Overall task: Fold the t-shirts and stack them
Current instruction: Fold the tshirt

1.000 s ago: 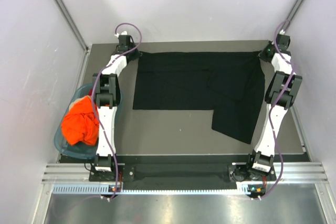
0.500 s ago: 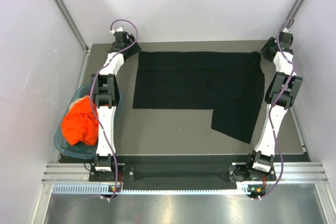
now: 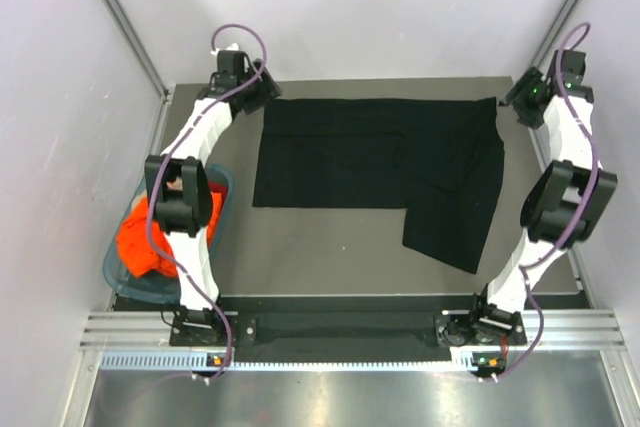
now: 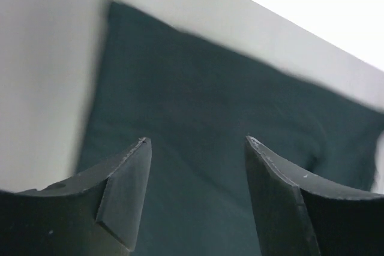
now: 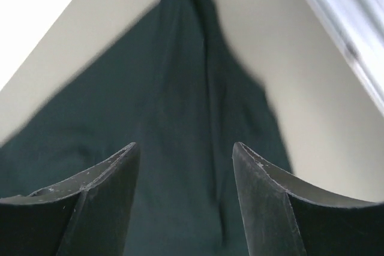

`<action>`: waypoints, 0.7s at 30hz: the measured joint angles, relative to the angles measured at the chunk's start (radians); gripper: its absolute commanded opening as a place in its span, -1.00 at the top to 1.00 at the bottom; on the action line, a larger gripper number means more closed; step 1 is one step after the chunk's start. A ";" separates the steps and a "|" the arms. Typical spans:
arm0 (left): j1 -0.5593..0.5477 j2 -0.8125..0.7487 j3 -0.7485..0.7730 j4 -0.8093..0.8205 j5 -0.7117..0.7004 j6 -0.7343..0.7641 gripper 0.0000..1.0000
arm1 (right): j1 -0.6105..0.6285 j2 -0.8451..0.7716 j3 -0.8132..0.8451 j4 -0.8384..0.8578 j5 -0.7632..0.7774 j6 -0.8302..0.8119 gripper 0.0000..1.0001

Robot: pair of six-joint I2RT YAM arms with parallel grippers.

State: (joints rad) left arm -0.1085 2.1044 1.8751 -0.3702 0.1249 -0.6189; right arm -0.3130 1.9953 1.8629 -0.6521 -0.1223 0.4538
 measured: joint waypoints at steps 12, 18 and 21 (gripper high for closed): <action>-0.192 -0.412 -0.499 -0.057 0.030 0.049 -0.19 | 0.422 -0.520 -0.746 -0.130 0.064 -0.049 -0.19; -0.187 -0.624 -0.753 -0.154 -0.042 0.072 -0.11 | 0.478 -0.829 -0.961 -0.178 0.056 -0.043 -0.18; -0.186 -0.652 -0.815 -0.196 -0.090 0.076 -0.06 | 0.517 -0.943 -1.022 -0.204 0.042 -0.041 -0.18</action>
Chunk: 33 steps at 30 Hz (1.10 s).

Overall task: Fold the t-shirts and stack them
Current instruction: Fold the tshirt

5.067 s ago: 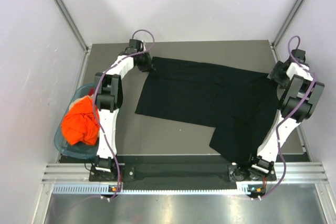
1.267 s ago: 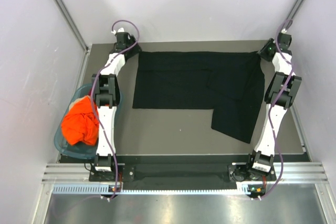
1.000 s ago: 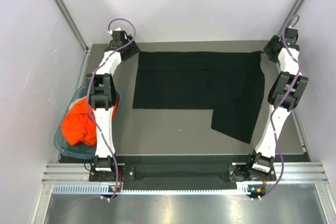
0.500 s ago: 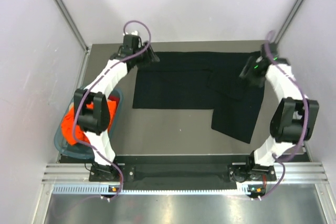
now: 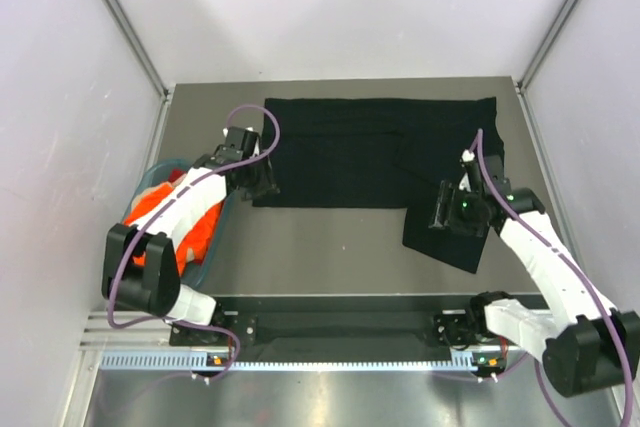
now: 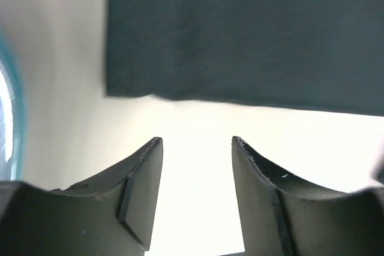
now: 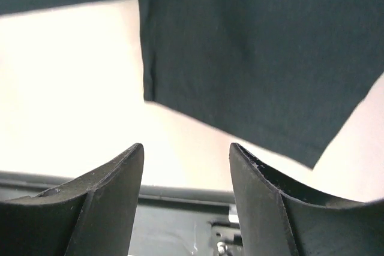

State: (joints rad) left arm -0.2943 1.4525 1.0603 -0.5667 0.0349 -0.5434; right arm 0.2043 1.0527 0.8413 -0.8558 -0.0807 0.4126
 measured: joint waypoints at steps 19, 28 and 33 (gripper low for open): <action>0.019 0.211 0.006 -0.014 -0.161 0.027 -0.09 | 0.005 -0.149 -0.017 -0.096 -0.022 -0.009 -0.20; 0.024 0.267 0.034 -0.018 -0.176 0.033 -0.01 | -0.006 -0.087 0.045 -0.145 0.073 0.028 -0.24; 0.024 0.270 0.034 -0.018 -0.184 0.033 0.06 | -0.097 -0.047 0.046 -0.137 0.116 0.109 -0.21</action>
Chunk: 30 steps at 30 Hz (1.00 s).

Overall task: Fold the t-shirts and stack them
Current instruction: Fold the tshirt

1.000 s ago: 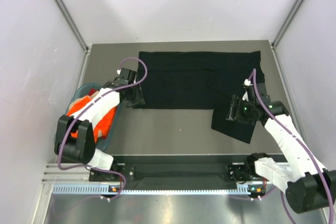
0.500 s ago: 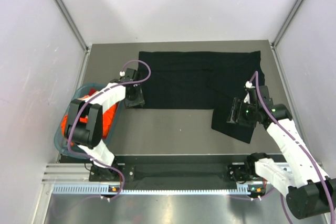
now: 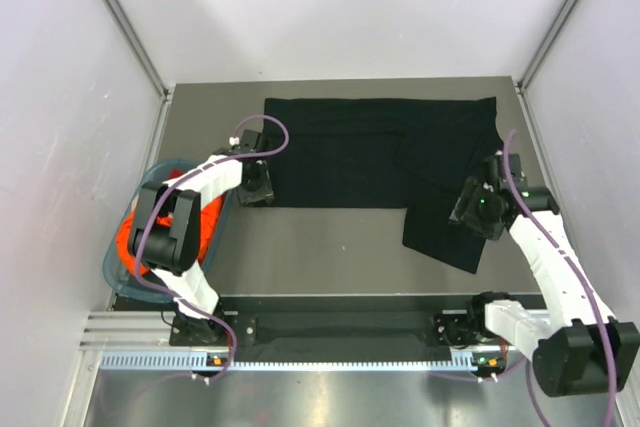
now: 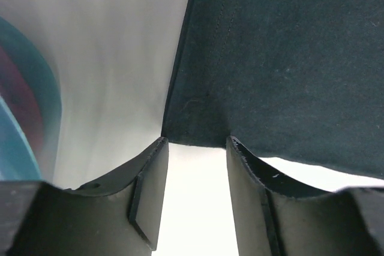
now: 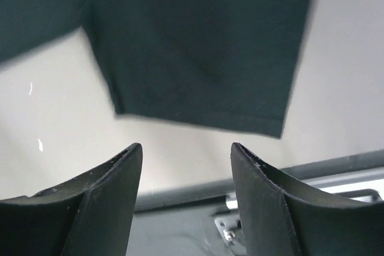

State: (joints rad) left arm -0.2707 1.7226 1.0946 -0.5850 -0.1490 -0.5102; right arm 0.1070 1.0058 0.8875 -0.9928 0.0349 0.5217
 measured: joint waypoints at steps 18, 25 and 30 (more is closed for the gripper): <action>0.039 0.027 -0.020 0.043 0.081 0.014 0.89 | -0.393 0.116 -0.289 0.085 -0.048 0.083 -0.04; 0.041 0.027 -0.019 0.042 0.086 0.011 1.00 | -0.412 0.232 -0.300 0.157 -0.027 0.104 0.06; 0.041 0.027 -0.019 0.042 0.087 0.010 1.00 | -0.418 0.245 -0.296 0.157 -0.024 0.105 0.14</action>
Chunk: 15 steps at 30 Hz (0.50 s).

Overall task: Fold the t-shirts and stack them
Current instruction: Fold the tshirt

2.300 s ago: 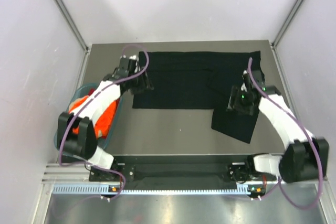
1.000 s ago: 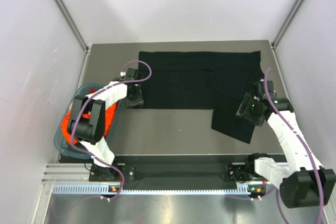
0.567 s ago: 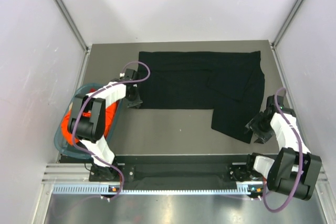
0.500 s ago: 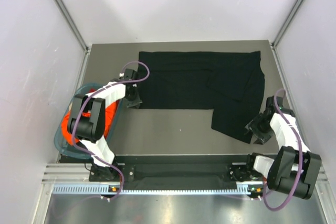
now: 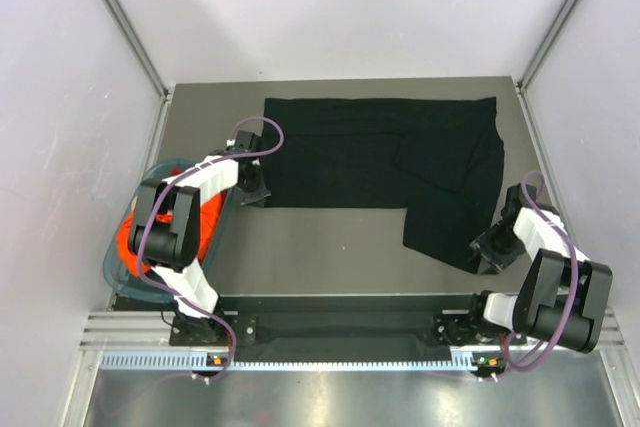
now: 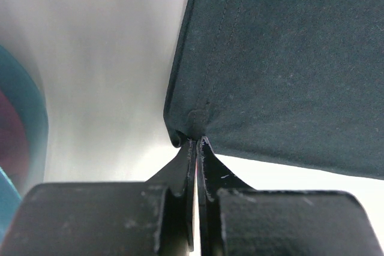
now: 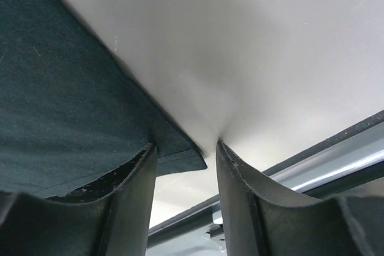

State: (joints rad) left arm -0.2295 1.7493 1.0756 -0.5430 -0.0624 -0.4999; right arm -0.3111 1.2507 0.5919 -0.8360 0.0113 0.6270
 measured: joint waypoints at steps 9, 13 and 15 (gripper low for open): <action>0.001 -0.003 -0.001 0.000 0.002 -0.001 1.00 | -0.011 -0.024 -0.017 0.016 -0.042 0.035 0.63; 0.001 -0.005 -0.002 0.000 0.002 -0.001 1.00 | -0.011 -0.036 -0.028 0.056 -0.091 0.050 0.80; 0.001 -0.006 -0.002 0.000 0.002 -0.001 1.00 | -0.011 -0.038 -0.029 0.077 -0.103 0.051 0.84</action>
State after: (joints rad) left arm -0.2287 1.7435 1.0733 -0.5430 -0.0605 -0.5007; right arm -0.3218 1.2125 0.5632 -0.7589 -0.0914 0.6777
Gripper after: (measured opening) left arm 0.012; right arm 0.106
